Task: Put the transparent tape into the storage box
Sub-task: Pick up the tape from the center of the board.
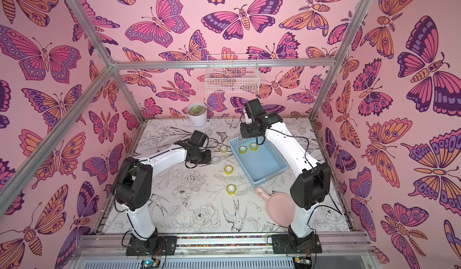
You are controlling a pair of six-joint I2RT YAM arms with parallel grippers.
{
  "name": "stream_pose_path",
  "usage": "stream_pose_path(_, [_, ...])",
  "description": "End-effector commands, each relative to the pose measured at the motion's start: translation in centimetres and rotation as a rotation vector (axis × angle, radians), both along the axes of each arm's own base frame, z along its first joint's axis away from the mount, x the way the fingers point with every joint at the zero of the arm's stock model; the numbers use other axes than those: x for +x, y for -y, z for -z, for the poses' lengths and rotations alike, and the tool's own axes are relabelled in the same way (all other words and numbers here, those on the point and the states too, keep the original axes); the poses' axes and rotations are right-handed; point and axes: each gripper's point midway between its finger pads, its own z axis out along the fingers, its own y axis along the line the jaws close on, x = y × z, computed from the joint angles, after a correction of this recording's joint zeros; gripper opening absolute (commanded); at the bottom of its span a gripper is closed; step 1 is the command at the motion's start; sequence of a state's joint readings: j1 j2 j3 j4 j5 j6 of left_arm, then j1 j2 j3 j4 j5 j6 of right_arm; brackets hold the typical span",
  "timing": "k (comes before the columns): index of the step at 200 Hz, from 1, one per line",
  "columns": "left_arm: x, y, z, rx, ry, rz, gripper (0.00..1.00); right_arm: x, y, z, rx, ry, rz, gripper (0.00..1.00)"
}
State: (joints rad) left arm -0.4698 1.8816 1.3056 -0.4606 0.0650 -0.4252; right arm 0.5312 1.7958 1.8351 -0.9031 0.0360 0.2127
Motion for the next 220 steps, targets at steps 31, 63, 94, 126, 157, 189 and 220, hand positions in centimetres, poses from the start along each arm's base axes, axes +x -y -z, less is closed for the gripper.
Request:
stream_pose_path(31, [2.0,1.6,0.3,-0.051,0.011,-0.002,0.43,-2.1,0.7,-0.1,-0.02,-0.005,0.022,0.4])
stream_pose_path(63, [2.5,2.2,1.2,-0.043,0.001,0.009,0.43,-2.2,1.0,-0.1,-0.026,-0.005,0.026,0.4])
stream_pose_path(94, [2.0,1.7,2.7,-0.015,-0.024,-0.002,0.42,-2.3,1.0,-0.2,-0.026,-0.008,0.025,0.4])
stream_pose_path(126, [1.8,1.6,3.7,0.008,-0.04,0.002,0.4,-2.3,1.0,0.1,-0.028,-0.009,0.025,0.4])
stream_pose_path(157, [1.8,2.1,4.2,0.012,-0.045,0.012,0.33,-2.3,0.9,0.3,-0.029,-0.015,0.024,0.4])
stream_pose_path(189, [1.4,2.9,5.0,0.016,-0.061,0.029,0.26,-2.4,0.9,0.6,-0.034,-0.023,0.022,0.39])
stream_pose_path(220, [0.9,2.3,5.1,0.051,-0.057,0.02,0.13,-2.4,1.0,0.6,-0.033,-0.021,0.024,0.39])
